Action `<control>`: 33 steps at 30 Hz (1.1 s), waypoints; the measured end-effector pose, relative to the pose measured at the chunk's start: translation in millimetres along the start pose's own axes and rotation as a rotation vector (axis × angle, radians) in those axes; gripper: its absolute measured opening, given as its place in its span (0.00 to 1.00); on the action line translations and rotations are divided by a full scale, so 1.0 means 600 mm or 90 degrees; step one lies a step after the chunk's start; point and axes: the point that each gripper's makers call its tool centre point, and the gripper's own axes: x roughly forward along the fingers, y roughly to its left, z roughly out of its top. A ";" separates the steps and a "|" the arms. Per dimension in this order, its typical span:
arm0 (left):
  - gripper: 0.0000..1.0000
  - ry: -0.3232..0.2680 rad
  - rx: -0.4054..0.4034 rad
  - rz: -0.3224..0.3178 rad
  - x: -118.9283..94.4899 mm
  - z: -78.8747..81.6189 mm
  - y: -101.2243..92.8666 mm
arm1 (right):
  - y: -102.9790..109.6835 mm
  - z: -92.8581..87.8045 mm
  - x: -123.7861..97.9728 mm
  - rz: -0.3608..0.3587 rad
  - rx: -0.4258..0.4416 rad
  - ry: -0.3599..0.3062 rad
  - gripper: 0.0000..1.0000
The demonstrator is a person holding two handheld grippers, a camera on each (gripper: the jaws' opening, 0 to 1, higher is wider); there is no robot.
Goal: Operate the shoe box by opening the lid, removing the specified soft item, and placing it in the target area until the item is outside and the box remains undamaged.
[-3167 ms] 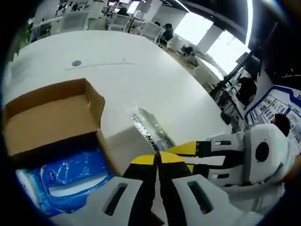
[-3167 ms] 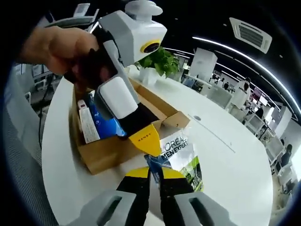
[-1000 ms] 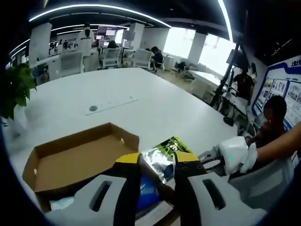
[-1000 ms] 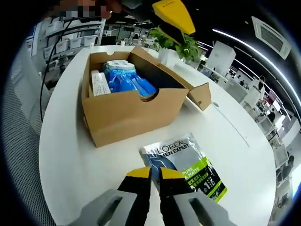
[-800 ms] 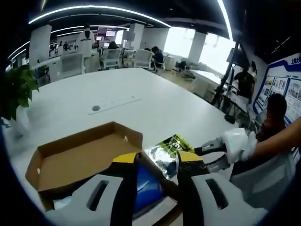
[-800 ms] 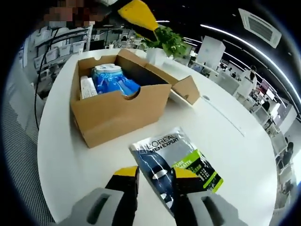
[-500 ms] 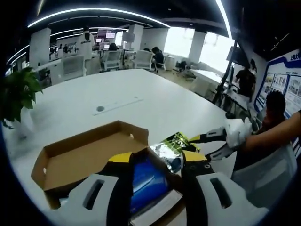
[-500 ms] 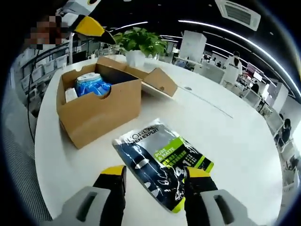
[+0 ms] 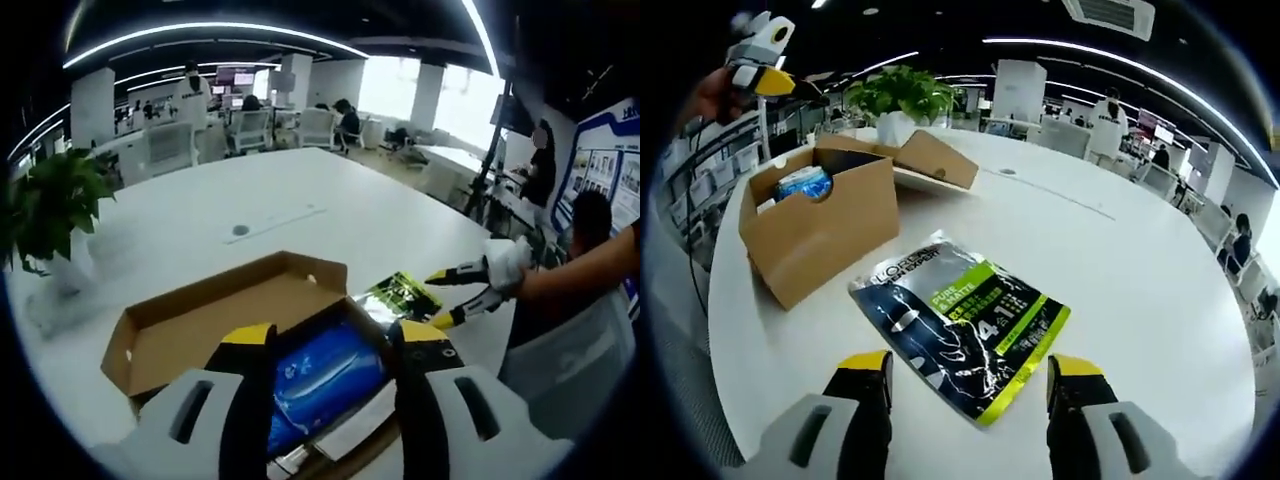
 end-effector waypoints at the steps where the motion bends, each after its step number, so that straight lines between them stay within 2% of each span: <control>1: 0.48 0.000 0.000 0.001 -0.004 -0.001 0.002 | 0.000 -0.002 0.001 -0.001 0.001 0.001 0.63; 8: 0.51 0.003 0.000 0.018 -0.043 -0.022 0.018 | 0.003 -0.010 0.008 0.012 -0.003 0.009 0.62; 20: 0.53 0.006 0.014 0.058 -0.097 -0.058 0.050 | -0.002 0.003 0.023 0.042 -0.008 0.003 0.59; 27: 0.53 0.002 0.009 0.075 -0.114 -0.063 0.065 | 0.000 0.013 0.033 0.047 -0.021 0.002 0.58; 33: 0.53 0.012 0.004 0.091 -0.122 -0.078 0.083 | -0.001 0.017 0.035 0.050 -0.028 0.003 0.58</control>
